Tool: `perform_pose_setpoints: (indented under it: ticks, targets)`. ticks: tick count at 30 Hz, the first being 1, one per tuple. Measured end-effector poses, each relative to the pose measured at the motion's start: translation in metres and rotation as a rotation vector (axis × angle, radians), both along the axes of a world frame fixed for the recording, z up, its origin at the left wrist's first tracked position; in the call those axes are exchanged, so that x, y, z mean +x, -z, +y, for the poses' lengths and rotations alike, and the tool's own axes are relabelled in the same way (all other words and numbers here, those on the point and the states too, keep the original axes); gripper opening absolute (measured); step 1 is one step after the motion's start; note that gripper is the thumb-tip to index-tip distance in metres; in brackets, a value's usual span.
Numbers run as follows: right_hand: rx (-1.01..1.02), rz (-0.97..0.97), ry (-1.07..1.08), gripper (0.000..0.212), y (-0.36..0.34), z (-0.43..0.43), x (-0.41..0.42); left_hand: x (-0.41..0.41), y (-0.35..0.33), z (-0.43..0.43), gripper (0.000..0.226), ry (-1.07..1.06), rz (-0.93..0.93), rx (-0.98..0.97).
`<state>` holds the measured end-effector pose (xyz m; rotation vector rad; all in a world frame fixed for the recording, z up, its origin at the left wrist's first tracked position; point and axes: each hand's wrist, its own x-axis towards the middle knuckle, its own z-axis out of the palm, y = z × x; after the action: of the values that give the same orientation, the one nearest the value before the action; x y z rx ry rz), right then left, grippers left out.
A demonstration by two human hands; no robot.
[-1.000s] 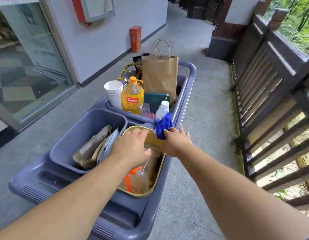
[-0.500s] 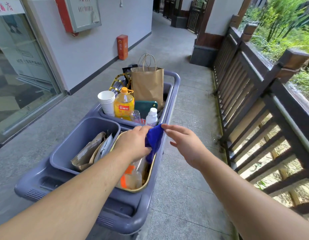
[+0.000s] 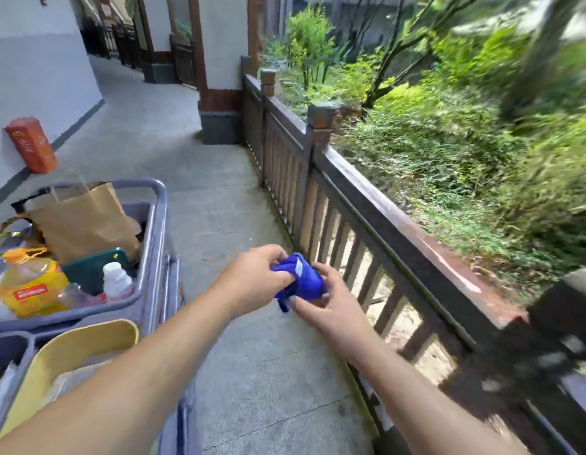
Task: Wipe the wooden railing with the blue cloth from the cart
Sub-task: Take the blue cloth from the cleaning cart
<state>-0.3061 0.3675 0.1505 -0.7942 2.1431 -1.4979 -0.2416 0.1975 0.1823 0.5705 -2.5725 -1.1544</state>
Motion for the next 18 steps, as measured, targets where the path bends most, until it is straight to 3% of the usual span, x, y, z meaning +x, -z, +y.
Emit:
perform_pose_setpoints:
  ticks: [2,4,12,18]
  targets:
    - [0.030,0.036,0.057,0.069,0.002,0.024,-0.012,-0.031,-0.011,0.029,0.007,0.087,0.014,0.041]
    - [0.035,0.033,0.153,0.058,0.004,0.053,-0.031,-0.064,-0.018,0.058,0.012,0.181,-0.012,0.001]
    - [0.136,-0.075,0.517,0.044,0.027,0.182,-0.095,-0.160,0.005,0.133,0.048,0.515,-0.273,-0.541]
    - [0.252,-0.093,0.566,0.027,0.065,0.229,-0.130,-0.227,0.038,0.152,0.028,0.565,-0.376,-0.623]
